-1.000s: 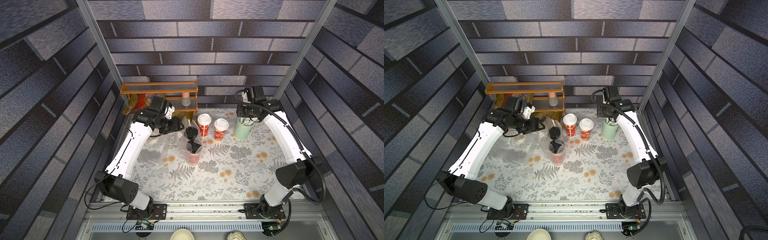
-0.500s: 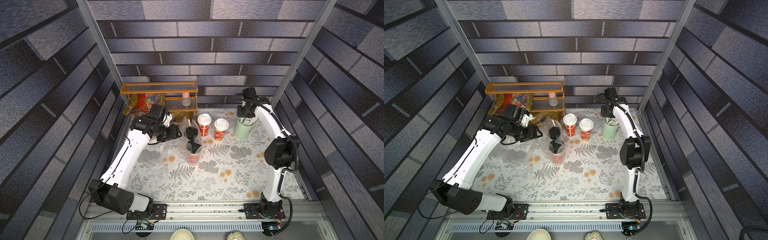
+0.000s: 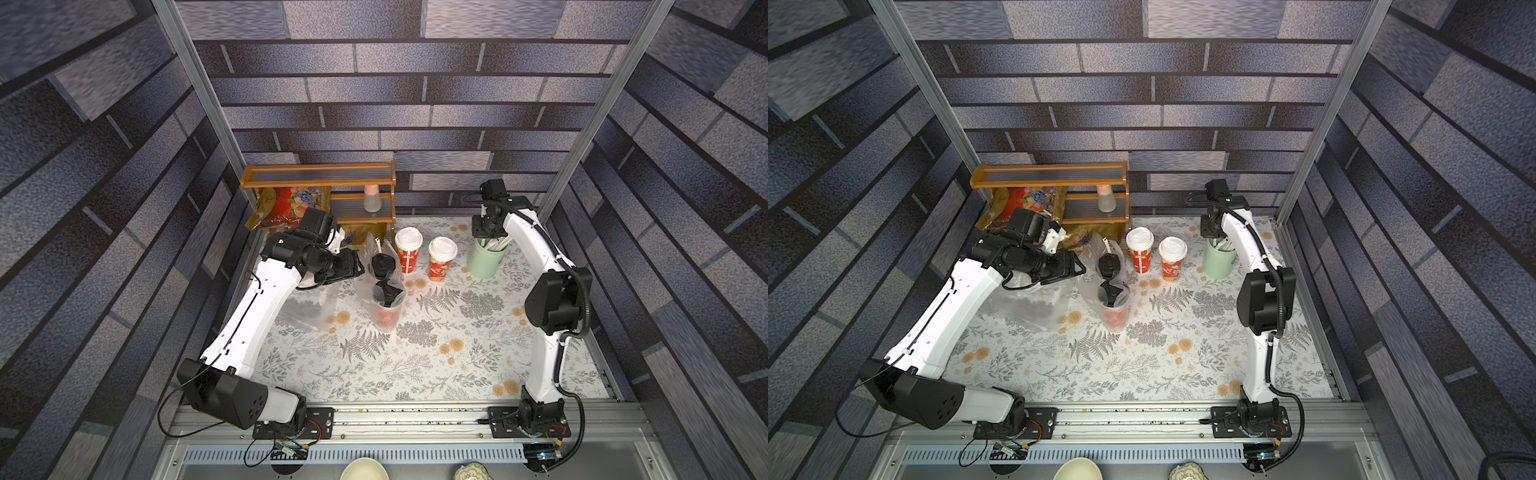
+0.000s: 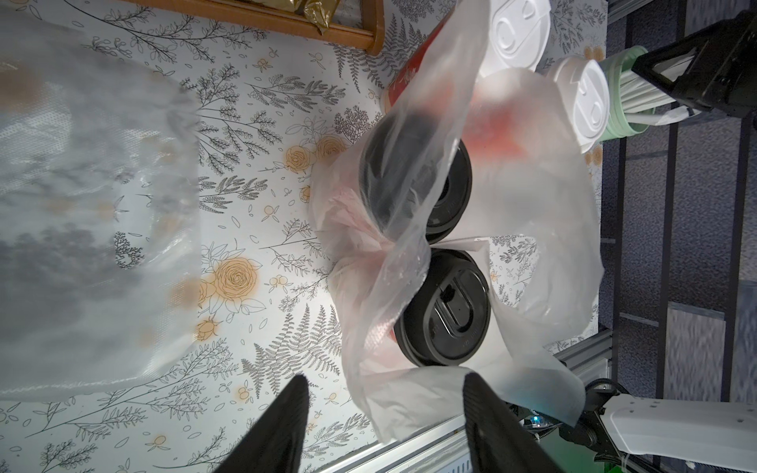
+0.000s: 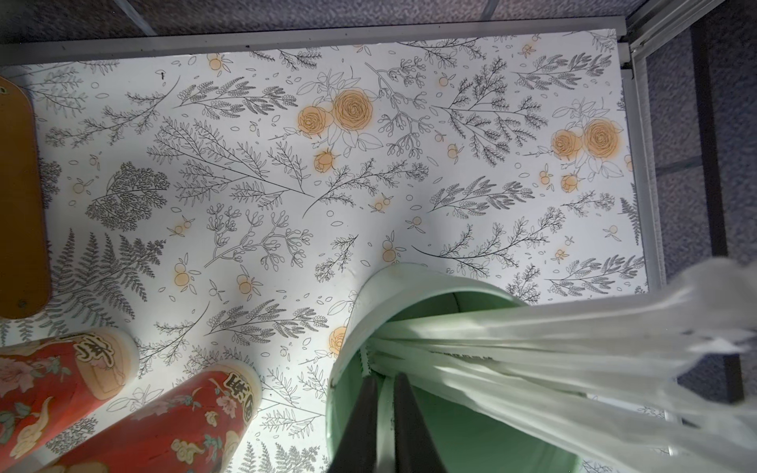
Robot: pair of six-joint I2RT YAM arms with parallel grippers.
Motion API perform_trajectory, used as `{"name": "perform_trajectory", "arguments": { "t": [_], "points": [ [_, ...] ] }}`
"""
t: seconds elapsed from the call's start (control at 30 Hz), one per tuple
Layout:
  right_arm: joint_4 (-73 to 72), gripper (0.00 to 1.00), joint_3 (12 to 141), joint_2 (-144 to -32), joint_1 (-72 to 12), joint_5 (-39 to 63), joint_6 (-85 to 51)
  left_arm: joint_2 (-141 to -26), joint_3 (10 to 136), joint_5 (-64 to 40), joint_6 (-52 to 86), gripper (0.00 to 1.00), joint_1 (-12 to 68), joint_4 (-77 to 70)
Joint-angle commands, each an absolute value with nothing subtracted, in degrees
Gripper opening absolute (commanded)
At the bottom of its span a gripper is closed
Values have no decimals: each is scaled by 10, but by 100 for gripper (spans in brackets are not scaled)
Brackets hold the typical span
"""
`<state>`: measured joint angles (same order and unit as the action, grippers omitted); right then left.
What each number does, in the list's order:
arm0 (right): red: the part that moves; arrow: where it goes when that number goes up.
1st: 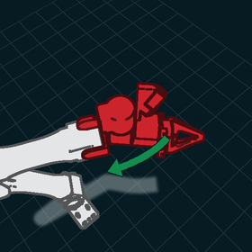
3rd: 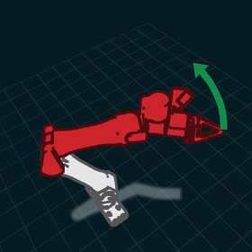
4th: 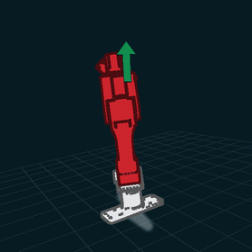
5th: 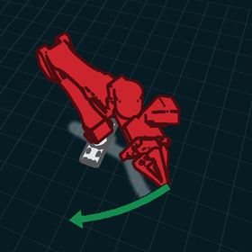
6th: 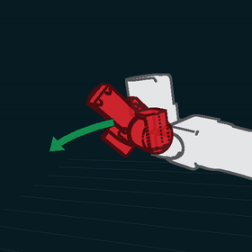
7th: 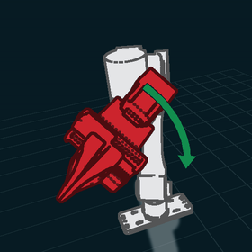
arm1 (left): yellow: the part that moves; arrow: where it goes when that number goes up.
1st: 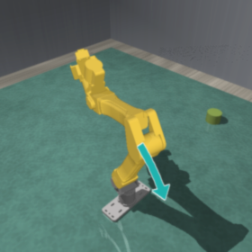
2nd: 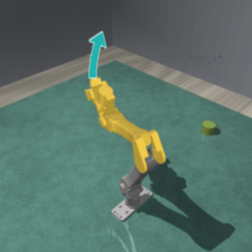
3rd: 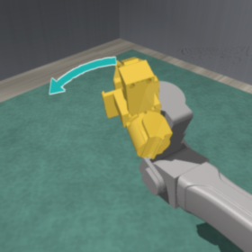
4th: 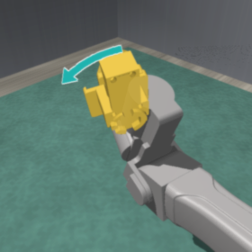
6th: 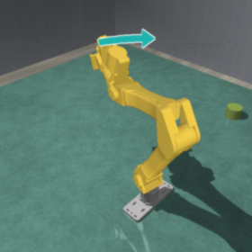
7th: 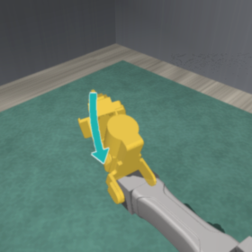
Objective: Pack milk tea into plastic carrier bags
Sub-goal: Pick up the straw from the container.
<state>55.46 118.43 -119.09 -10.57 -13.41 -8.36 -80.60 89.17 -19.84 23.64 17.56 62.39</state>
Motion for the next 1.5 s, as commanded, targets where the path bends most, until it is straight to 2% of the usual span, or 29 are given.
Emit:
{"name": "perform_trajectory", "arguments": {
  "t": [0.0,0.33,0.5,0.73,1.0,1.2,1.47],
  "points": [
    [558,9,1192,-1137,-103,-158,-82,-795,889,-190,244,63,179,628],
    [577,6,1262,-1085,-103,-190,-71,-793,885,-186,246,63,185,630],
    [592,5,1295,-1047,-105,-174,-78,-794,890,-183,248,63,193,635],
    [622,4,1316,-977,-128,-104,-107,-796,891,-143,248,63,209,659],
    [644,4,1321,-918,-232,7,-144,-797,885,-139,255,61,220,663],
    [622,3,1317,-911,-313,86,-185,-801,872,-156,260,54,229,646],
    [593,2,1337,-940,-383,128,-218,-790,863,-184,264,31,229,629]
  ]
}}
